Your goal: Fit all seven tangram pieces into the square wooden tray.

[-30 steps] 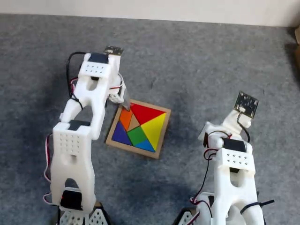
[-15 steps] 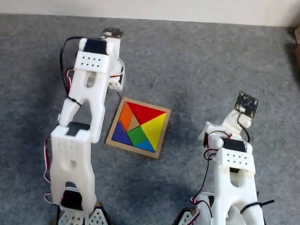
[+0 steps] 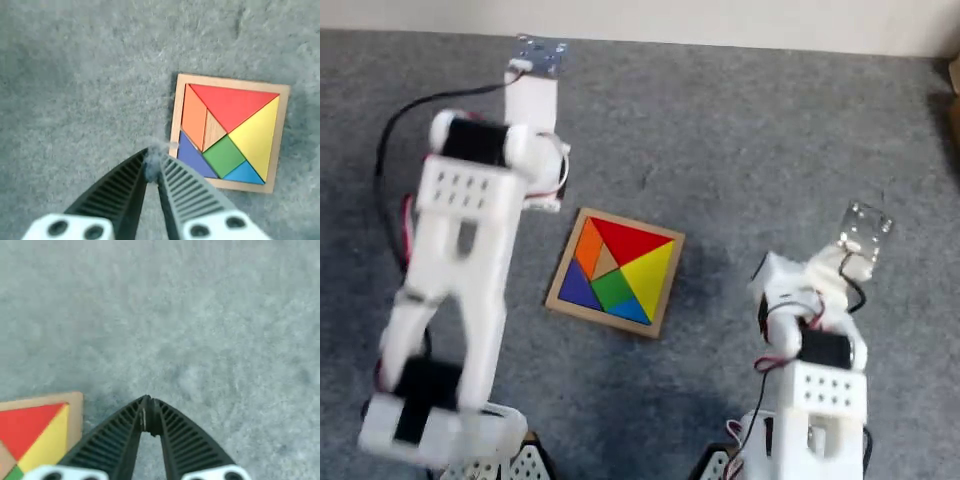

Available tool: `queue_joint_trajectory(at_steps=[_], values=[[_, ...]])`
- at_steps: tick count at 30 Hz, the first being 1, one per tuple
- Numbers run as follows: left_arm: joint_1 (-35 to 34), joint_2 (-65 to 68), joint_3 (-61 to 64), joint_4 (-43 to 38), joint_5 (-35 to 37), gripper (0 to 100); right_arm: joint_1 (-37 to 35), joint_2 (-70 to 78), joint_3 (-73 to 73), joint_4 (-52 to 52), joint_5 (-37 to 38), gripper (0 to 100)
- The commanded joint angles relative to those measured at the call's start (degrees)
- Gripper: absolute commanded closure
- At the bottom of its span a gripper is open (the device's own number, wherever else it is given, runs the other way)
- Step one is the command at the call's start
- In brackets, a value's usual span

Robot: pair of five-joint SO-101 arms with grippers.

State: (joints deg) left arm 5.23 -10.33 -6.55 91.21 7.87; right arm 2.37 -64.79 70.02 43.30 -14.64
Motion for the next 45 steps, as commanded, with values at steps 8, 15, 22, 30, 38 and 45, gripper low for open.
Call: queue_joint_trajectory(at_steps=[8, 15, 22, 30, 38, 45], values=[[-1.71, -36.88, 39.96, -23.56, 0.09, 100, -6.02, -20.62, 11.30, 0.13, -0.18, 99.5], [-4.70, -50.59, 53.85, -28.13, 0.09, 100, -6.64, -32.04, 18.77, 0.13, -0.18, 99.5], [-6.29, -65.10, 67.47, -33.93, 0.18, 100, -9.36, -40.57, 28.35, 0.22, 4.75, 99.5], [-6.20, -81.80, 81.54, -36.22, 0.18, 99, -9.27, -39.87, 31.60, 0.31, 4.75, 99.5], [-6.02, -95.16, 95.08, -36.57, -5.01, 99, -9.36, -39.87, 32.04, 9.89, 4.66, 99.5], [-6.11, -93.76, 103.87, -39.65, -15.12, 99, -9.10, -39.87, 32.04, 21.85, 4.92, 99.5]])
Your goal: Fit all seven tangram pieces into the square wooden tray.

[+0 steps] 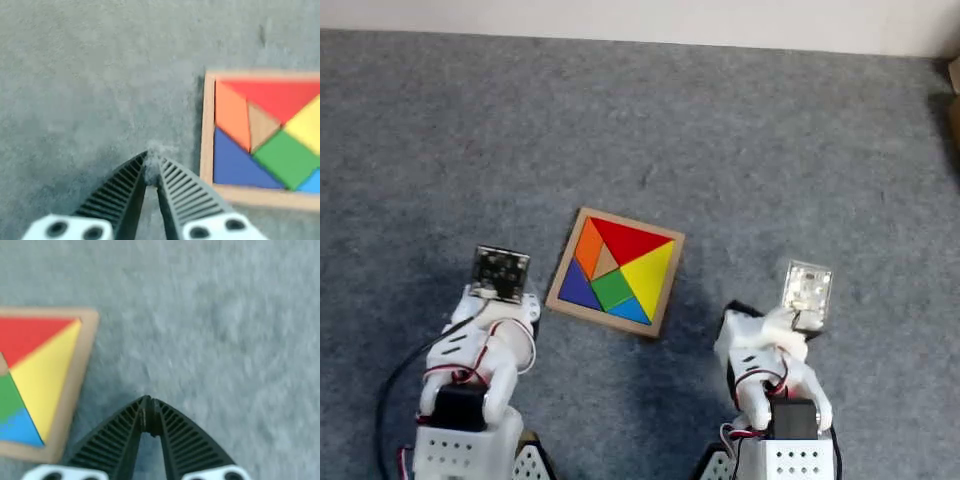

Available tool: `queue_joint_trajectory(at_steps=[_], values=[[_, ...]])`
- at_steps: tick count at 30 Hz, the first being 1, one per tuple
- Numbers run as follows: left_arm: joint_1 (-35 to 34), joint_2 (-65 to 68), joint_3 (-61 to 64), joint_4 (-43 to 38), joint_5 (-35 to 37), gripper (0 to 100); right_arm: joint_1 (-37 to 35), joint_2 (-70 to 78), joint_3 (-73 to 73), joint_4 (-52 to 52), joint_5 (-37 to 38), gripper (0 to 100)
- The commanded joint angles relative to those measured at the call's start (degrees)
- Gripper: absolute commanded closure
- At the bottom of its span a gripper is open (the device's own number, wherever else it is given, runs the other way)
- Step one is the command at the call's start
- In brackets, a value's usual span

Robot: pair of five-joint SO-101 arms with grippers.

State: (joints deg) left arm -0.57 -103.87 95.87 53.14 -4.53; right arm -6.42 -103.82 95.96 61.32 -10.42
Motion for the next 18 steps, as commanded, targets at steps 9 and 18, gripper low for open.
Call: queue_joint_trajectory(at_steps=[9, 18], values=[[-0.13, -0.31, 1.27, 5.27, -3.08, 99, -0.31, -0.92, 6.11, 10.15, 0.70, 99.5], [-0.40, -0.40, 1.27, 20.57, -3.16, 99, -0.31, -0.92, 6.11, 10.15, 0.70, 99.5]])
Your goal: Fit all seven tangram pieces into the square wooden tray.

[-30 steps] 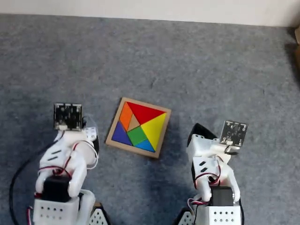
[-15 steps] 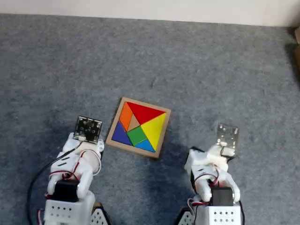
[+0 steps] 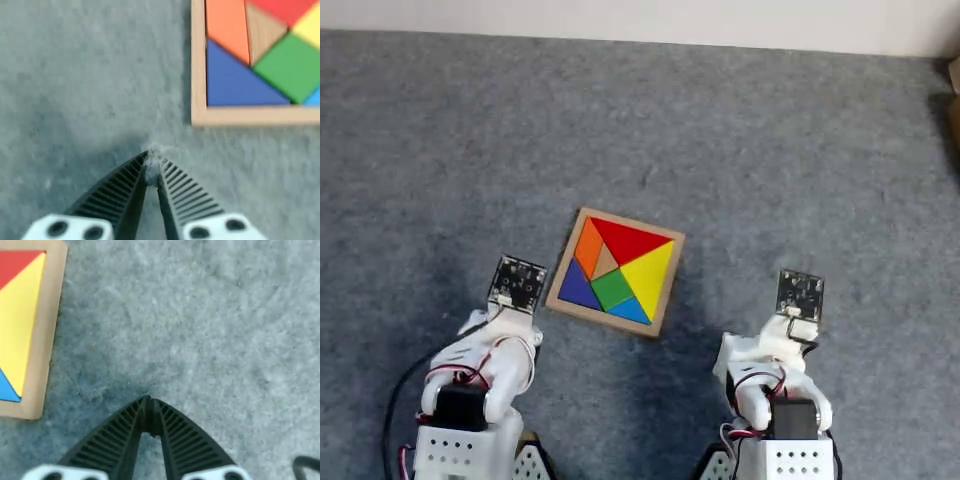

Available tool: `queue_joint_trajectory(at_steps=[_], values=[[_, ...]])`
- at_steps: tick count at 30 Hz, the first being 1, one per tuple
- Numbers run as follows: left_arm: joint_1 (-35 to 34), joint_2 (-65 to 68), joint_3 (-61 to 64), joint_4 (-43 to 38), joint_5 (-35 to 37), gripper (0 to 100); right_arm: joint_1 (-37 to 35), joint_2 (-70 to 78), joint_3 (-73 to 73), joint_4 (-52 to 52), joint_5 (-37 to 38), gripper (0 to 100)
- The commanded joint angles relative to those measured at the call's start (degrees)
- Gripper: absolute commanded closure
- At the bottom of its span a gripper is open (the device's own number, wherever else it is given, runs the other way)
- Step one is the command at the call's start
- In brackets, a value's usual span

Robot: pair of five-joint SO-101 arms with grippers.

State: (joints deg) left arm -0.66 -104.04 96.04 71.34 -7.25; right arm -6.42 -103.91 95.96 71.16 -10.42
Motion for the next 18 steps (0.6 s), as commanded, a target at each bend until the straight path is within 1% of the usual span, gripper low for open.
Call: queue_joint_trajectory(at_steps=[1, 3, 18], values=[[-0.31, -0.22, 1.10, 3.25, -0.44, 99, -0.31, -0.84, 6.11, 0.31, 0.70, 99.5], [-0.31, -0.22, 1.10, 4.84, -0.44, 99, -0.31, -0.84, 6.11, 0.31, 0.70, 99.5], [-0.22, -0.22, 1.10, 5.01, -0.44, 99, -0.31, -0.84, 6.11, 0.31, 0.70, 99.5]])
